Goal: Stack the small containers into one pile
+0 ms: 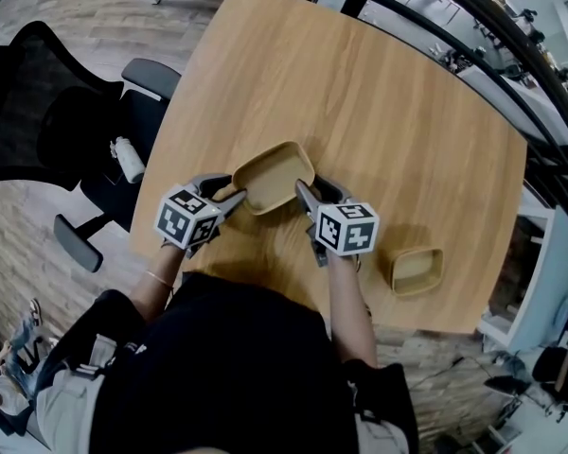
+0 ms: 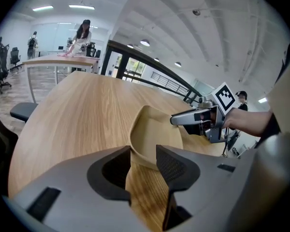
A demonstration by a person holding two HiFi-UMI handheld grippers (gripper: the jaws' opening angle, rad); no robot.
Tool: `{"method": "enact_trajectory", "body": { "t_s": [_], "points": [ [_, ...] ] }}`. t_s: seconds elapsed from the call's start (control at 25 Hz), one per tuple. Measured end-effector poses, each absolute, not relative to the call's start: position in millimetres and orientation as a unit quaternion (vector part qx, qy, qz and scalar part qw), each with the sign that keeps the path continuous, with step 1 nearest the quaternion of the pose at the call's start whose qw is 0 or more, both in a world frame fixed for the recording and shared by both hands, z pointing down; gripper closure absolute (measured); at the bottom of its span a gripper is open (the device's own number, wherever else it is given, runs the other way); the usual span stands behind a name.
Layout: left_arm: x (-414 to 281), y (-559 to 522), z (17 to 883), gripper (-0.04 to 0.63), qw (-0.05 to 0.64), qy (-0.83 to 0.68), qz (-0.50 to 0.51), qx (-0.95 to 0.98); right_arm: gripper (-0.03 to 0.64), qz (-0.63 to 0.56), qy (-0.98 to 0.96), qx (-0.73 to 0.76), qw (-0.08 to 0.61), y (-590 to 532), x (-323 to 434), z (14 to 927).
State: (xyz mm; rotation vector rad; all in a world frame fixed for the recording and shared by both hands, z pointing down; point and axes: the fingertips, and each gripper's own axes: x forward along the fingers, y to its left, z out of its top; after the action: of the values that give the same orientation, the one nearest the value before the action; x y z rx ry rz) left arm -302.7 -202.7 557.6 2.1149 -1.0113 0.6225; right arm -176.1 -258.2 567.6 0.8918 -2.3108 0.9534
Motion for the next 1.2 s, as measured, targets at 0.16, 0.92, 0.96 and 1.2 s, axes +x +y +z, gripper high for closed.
{"method": "enact_trajectory", "body": {
  "t_s": [0.16,0.92,0.96,1.2],
  "points": [
    [-302.9,-204.3,552.4,0.436,0.345,-0.389,0.24,0.82,0.453,0.342,-0.845,0.333,0.241,-258.4,-174.8,560.2],
    [-283.1,-187.0,523.1,0.436,0.323,-0.334,0.221,0.857,0.454,0.335,-0.824,0.406,0.208,-219.7,-147.3,531.8],
    [-279.6,-186.7,521.4,0.436,0.318,-0.325,0.223,0.862,0.453,0.335,-0.821,0.416,0.205,-216.5,-142.9,530.2],
    [-254.2,-177.6,516.0,0.437,0.302,-0.283,0.232,0.88,0.453,0.342,-0.798,0.458,0.19,-190.6,-114.9,524.4]
  ]
}}
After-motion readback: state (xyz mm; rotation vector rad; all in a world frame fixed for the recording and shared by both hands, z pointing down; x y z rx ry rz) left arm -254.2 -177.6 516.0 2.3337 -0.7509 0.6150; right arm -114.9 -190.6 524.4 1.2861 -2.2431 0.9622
